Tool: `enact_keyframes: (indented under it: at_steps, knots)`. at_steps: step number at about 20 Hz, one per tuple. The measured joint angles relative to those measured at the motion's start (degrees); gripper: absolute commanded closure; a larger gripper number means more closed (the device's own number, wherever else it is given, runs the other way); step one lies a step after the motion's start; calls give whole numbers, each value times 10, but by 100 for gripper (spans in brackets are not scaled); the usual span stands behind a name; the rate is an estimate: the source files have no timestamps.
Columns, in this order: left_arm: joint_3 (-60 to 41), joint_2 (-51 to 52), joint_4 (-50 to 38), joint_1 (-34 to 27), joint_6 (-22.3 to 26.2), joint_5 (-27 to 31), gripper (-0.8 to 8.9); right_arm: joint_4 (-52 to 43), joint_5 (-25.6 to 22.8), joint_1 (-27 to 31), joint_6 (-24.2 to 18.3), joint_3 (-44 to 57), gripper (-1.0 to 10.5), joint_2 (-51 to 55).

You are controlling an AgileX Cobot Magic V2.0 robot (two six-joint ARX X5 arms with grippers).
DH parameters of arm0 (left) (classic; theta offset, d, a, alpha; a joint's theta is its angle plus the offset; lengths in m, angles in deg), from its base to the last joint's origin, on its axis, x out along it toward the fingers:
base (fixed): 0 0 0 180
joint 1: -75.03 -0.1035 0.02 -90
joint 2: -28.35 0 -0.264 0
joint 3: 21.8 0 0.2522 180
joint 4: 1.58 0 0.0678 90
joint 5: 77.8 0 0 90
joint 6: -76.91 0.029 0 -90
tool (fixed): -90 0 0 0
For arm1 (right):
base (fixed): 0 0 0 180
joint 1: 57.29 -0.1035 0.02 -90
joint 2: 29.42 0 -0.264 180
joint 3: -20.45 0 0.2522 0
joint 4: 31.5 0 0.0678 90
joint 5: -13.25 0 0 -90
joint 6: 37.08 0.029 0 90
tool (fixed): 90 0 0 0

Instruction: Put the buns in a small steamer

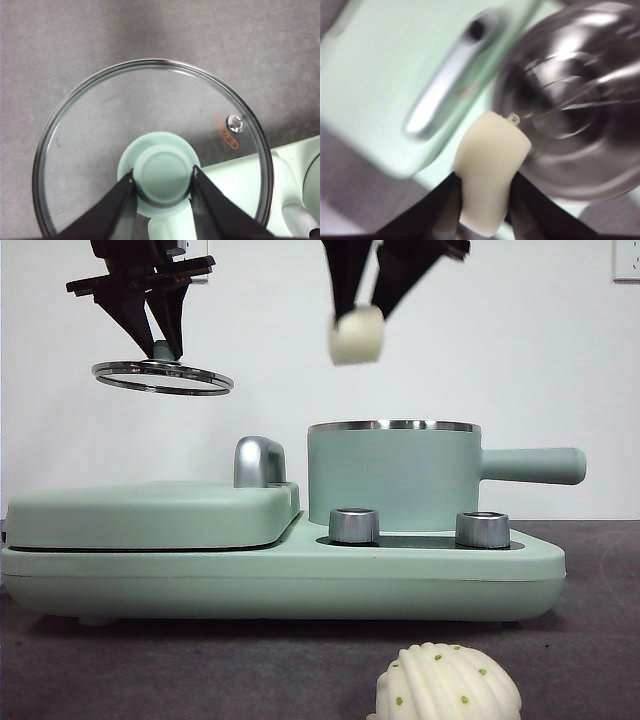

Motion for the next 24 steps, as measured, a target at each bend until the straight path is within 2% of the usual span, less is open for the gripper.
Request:
enact_keyframes:
  at_steps: [2, 5, 8, 14, 17, 21, 24]
  knots:
    - [0, 0, 0, 0, 0, 0, 807, 0, 1, 35, -12, -42, 814, -43]
    - [0, 0, 0, 0, -1, -1, 807, 0, 27, 63, -27, -56, 814, -90]
    - [0, 0, -4, 0, -2, -21, 807, 0, 44, 71, -33, -56, 813, -124]
    - [0, 0, -4, 0, -2, -27, 807, -8, 46, 71, -47, -56, 797, -148]
    - [0, 0, -4, 0, -2, -27, 807, -12, 47, 72, -48, -56, 753, -168]
    - [0, 0, -4, 0, -2, -27, 807, -20, 57, 76, -57, -56, 596, -172]
    - [0, 0, -4, 0, -2, -27, 807, -38, 57, 79, -58, -56, 581, -172]
